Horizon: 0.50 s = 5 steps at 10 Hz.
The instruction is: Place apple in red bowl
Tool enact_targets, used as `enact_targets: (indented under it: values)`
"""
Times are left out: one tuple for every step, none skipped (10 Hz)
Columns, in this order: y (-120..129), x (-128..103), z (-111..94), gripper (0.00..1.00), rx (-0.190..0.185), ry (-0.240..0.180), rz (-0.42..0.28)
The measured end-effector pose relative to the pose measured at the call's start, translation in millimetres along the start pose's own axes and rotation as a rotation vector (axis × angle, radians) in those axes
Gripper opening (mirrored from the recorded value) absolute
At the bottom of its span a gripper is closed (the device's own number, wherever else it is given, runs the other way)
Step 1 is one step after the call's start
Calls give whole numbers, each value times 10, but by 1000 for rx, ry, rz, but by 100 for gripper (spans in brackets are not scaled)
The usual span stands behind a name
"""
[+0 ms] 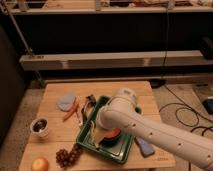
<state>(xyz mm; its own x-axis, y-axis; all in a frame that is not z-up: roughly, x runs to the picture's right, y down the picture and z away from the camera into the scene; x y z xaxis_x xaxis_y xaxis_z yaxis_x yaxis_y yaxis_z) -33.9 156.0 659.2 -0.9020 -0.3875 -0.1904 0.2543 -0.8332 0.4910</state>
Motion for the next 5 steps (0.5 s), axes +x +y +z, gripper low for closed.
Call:
enact_targets:
  values:
    - [7,-8,-2,80,-1,0,4]
    - [10,-12,-3,80,-1,1,6]
    - [21,-14,3,80,2,5,11]
    - [-2,-7,-10,80,28,20,23]
    - [-57,70,-74,80,65,50,35]
